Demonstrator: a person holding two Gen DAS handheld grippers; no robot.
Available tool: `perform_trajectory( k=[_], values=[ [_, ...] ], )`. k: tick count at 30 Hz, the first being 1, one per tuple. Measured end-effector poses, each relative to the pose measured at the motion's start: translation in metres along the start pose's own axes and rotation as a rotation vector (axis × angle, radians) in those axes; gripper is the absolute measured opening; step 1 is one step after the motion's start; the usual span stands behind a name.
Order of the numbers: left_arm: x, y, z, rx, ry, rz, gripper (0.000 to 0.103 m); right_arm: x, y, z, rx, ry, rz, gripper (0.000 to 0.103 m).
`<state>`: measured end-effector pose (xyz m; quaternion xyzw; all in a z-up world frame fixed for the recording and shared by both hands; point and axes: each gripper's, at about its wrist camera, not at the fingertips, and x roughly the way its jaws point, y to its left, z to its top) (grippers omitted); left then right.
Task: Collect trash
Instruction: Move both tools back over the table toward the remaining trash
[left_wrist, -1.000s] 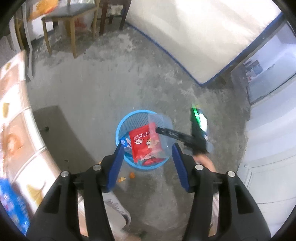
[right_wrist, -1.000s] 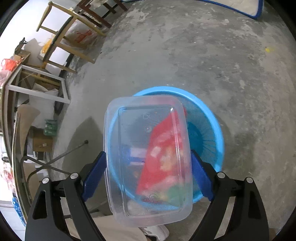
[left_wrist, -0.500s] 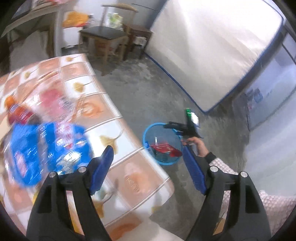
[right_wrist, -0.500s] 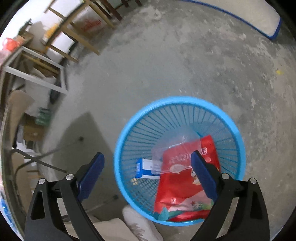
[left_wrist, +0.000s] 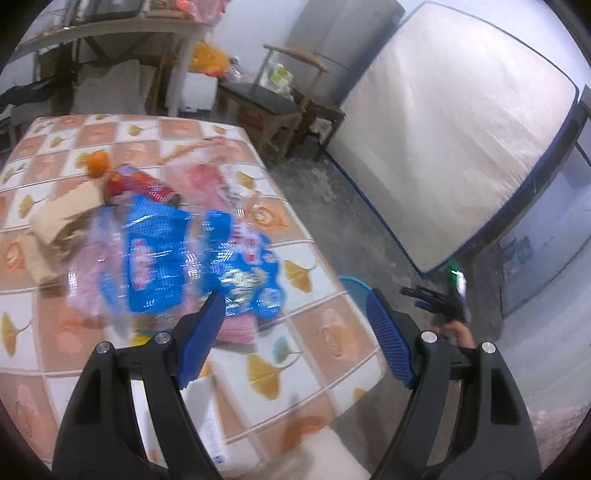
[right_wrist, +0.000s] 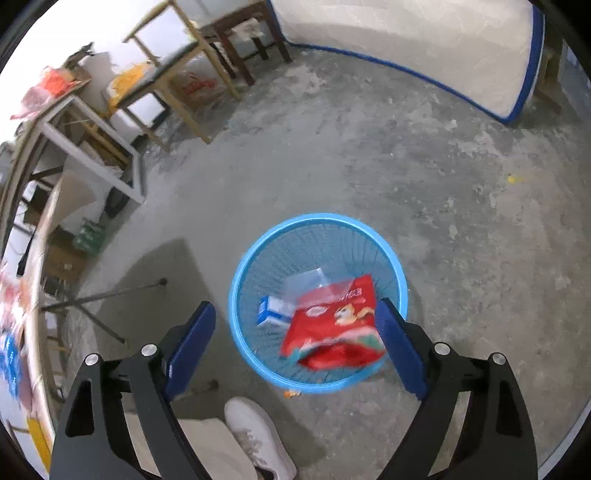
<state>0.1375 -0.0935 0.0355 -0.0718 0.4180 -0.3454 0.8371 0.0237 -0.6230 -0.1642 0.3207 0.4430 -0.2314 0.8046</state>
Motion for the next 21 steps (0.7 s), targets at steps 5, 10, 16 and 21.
perform_trajectory(
  k=[5,10,16,21],
  values=[
    [-0.032,0.03,-0.019,-0.028,-0.048,0.073,0.074,-0.061,0.05,-0.041,-0.116,-0.064,0.056,0.086],
    [-0.058,0.061,-0.041,-0.078,-0.08,0.092,0.075,-0.116,0.113,-0.081,-0.254,-0.106,0.159,0.086],
    [-0.068,0.086,-0.067,-0.113,-0.056,0.105,0.079,-0.145,0.191,-0.128,-0.334,-0.04,0.381,0.086],
    [-0.044,0.089,-0.078,-0.14,0.013,0.061,0.084,-0.138,0.258,-0.164,-0.418,0.036,0.474,0.086]
  ],
)
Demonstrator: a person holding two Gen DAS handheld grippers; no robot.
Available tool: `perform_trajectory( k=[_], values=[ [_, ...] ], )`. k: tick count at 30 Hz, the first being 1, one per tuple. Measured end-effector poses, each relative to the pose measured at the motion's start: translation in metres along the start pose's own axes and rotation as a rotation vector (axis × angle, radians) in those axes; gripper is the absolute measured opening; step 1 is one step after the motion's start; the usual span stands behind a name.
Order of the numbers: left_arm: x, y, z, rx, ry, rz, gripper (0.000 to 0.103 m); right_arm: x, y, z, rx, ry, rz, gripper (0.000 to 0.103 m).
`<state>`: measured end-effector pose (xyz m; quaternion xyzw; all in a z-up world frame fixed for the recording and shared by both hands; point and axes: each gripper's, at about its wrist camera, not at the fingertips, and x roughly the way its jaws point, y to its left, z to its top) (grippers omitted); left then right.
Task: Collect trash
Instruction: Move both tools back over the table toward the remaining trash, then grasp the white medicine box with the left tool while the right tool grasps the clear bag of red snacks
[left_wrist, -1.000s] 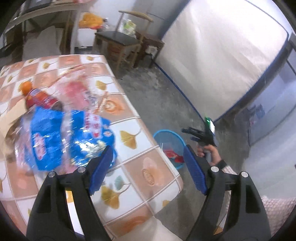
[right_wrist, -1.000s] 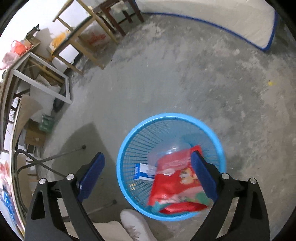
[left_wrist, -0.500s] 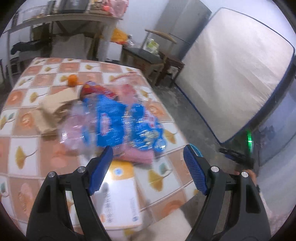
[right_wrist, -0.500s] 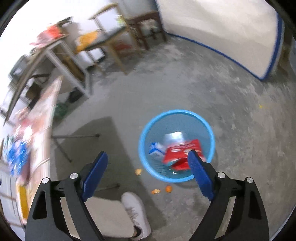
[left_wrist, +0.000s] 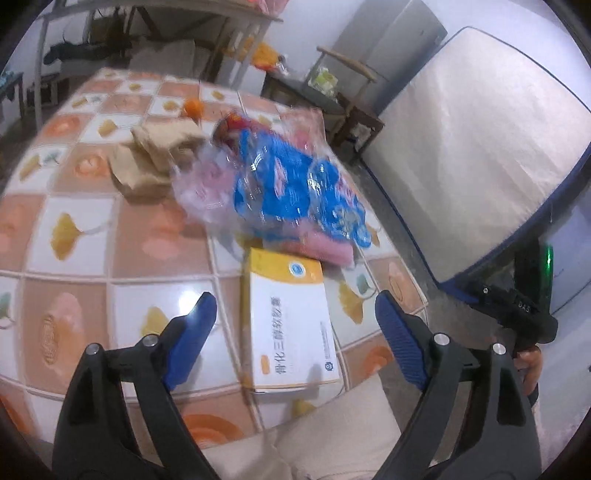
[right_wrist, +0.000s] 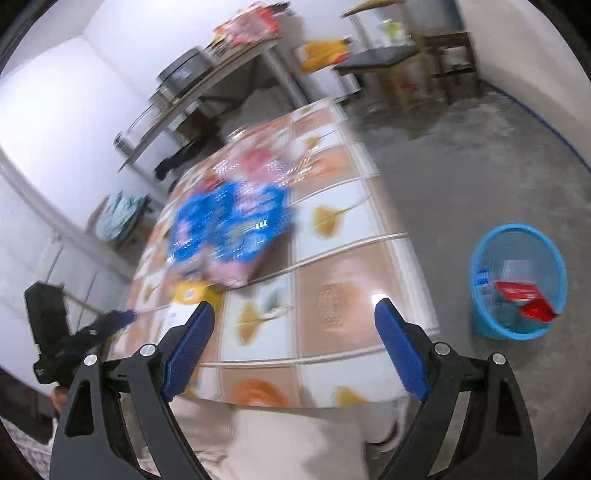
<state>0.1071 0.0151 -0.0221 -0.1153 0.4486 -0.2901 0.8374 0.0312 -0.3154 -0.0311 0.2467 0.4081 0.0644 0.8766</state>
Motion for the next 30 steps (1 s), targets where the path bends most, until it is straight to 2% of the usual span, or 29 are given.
perform_trajectory(
  k=[3,6,9,12,17,19,24,30],
  values=[
    [0.019,-0.003,-0.001,-0.004,0.049,0.01,0.088,0.026,0.029,-0.001,-0.01,0.051,0.011,0.086],
    [0.04,-0.008,0.0,0.011,0.101,0.04,0.088,0.04,0.051,-0.004,-0.047,0.064,-0.019,0.086],
    [0.059,-0.016,0.0,0.057,0.146,0.101,0.088,0.047,0.064,-0.004,-0.079,0.065,-0.04,0.086],
    [0.074,-0.023,-0.001,0.102,0.17,0.162,0.088,0.05,0.067,-0.004,-0.096,0.077,-0.056,0.086],
    [0.082,-0.032,-0.004,0.173,0.154,0.231,0.088,0.052,0.071,-0.002,-0.113,0.084,-0.085,0.086],
    [0.083,-0.031,-0.007,0.18,0.162,0.252,0.084,0.052,0.069,0.0,-0.111,0.085,-0.093,0.086],
    [0.077,-0.026,-0.01,0.18,0.172,0.25,0.07,0.055,0.066,0.002,-0.103,0.09,-0.102,0.086],
    [0.066,-0.014,-0.015,0.163,0.177,0.239,0.068,0.061,0.067,0.005,-0.111,0.099,-0.104,0.086]
  ],
)
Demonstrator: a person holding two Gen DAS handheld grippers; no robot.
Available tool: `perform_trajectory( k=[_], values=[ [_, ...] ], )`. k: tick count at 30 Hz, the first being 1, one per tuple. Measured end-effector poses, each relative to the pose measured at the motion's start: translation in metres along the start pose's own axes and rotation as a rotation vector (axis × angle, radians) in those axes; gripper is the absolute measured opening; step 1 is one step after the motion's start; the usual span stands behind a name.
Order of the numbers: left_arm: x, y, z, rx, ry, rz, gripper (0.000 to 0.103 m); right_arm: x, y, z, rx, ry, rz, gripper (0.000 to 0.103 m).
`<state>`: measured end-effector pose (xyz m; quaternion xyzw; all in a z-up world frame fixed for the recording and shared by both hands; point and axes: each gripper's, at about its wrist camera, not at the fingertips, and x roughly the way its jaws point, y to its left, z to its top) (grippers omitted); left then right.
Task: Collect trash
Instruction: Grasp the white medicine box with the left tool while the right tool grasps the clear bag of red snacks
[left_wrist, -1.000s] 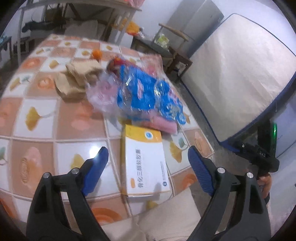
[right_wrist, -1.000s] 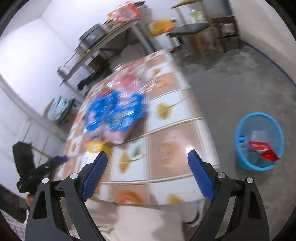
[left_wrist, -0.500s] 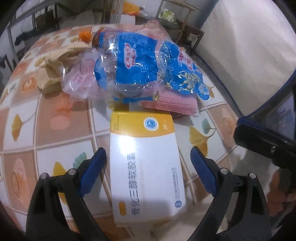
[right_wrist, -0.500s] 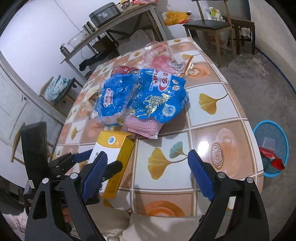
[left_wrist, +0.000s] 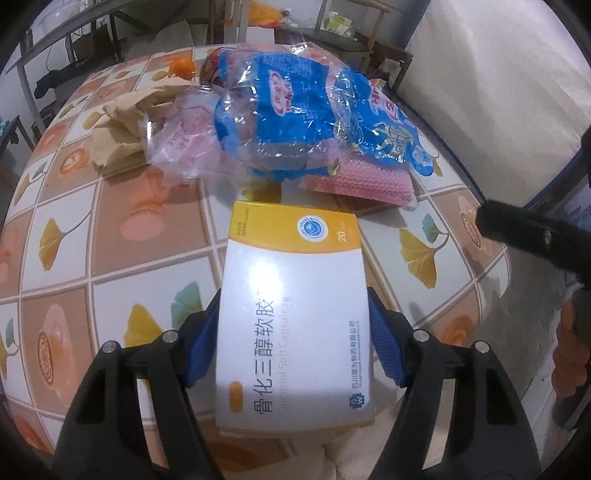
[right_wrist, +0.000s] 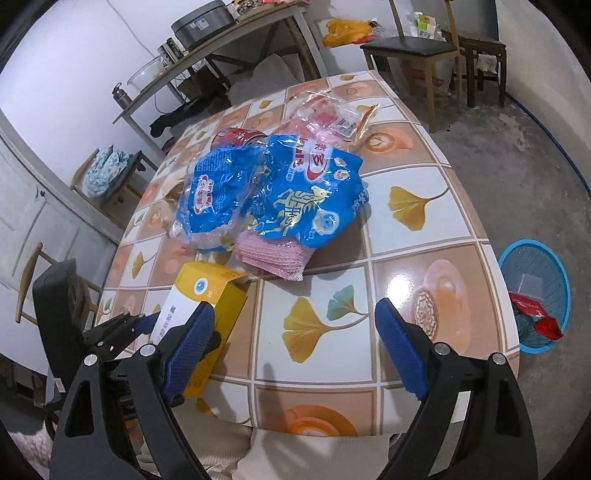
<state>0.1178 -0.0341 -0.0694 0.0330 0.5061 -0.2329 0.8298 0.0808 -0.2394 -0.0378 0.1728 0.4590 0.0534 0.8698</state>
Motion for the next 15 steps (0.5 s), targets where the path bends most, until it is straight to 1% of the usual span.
perform_trajectory(
  k=[4,7,11,14,15],
  values=[
    [-0.007,0.013,-0.01,-0.016,-0.006,0.005,0.068,0.0,0.003,0.009,-0.02,-0.007,-0.004,0.086],
    [-0.014,0.021,-0.019,-0.035,-0.013,0.019,0.068,-0.004,0.006,0.025,-0.05,-0.031,-0.017,0.086],
    [-0.02,0.037,-0.027,-0.063,-0.024,0.043,0.068,-0.009,0.008,0.066,-0.107,-0.083,-0.022,0.086],
    [-0.025,0.05,-0.031,-0.092,-0.039,0.061,0.068,-0.002,0.003,0.099,-0.105,-0.075,0.0,0.086],
    [-0.026,0.055,-0.031,-0.105,-0.044,0.065,0.068,0.005,-0.002,0.113,-0.081,-0.06,0.019,0.086]
  ],
)
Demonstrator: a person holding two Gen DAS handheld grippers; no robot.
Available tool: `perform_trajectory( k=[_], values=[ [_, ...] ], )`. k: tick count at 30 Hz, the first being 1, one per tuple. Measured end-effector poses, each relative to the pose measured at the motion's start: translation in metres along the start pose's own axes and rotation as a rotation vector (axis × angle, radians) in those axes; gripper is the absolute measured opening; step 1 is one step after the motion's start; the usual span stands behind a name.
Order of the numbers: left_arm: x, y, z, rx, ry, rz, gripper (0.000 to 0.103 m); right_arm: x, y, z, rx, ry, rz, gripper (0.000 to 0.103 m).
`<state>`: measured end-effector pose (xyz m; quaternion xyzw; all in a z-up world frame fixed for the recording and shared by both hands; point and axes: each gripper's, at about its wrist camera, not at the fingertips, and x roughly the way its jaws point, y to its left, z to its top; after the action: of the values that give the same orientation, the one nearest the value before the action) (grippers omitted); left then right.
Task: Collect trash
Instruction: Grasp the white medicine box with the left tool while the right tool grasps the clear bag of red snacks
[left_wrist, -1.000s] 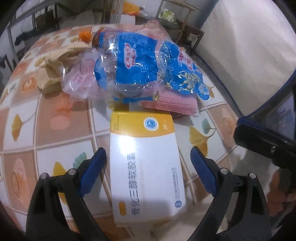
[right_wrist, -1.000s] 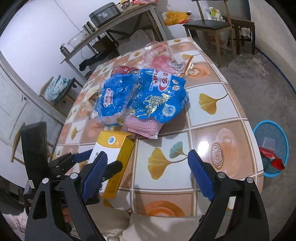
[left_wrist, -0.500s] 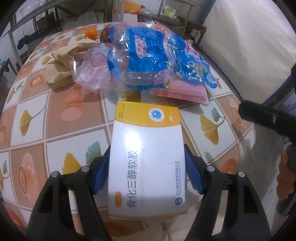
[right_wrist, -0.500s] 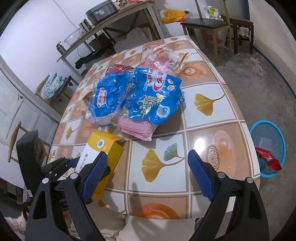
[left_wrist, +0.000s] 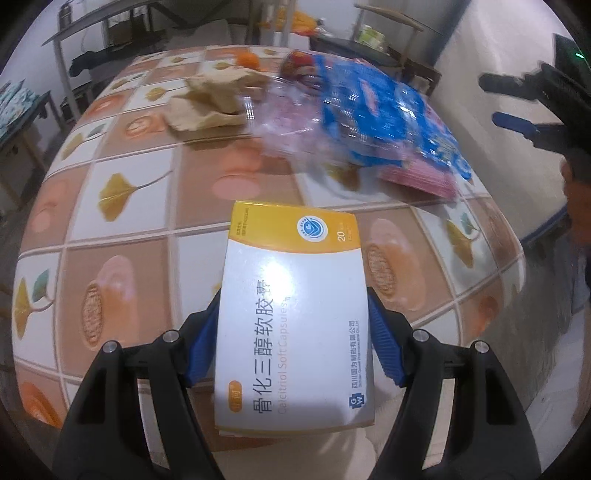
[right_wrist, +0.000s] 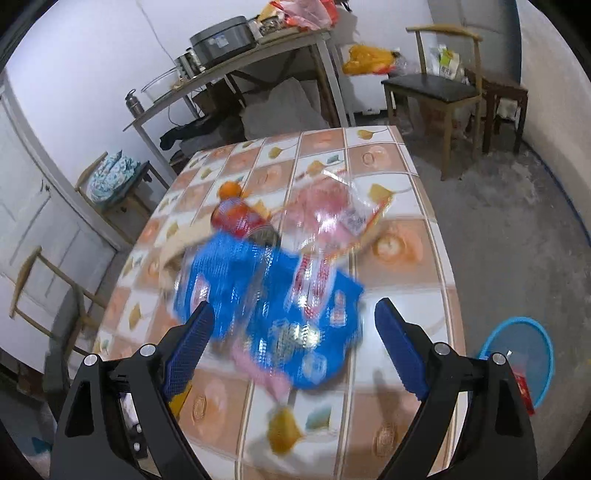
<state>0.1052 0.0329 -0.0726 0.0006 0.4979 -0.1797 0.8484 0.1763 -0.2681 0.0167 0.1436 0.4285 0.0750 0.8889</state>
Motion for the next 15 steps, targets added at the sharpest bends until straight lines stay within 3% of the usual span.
perform_trajectory(
  k=[6,15],
  values=[
    [-0.003,0.016,0.0,-0.048,-0.018,-0.012,0.068,0.057,-0.064,0.047,0.335,0.08,0.074,0.085],
    [-0.005,0.028,0.0,-0.067,-0.034,-0.022,0.068,0.116,-0.102,0.048,0.567,0.138,0.063,0.059]
  ],
)
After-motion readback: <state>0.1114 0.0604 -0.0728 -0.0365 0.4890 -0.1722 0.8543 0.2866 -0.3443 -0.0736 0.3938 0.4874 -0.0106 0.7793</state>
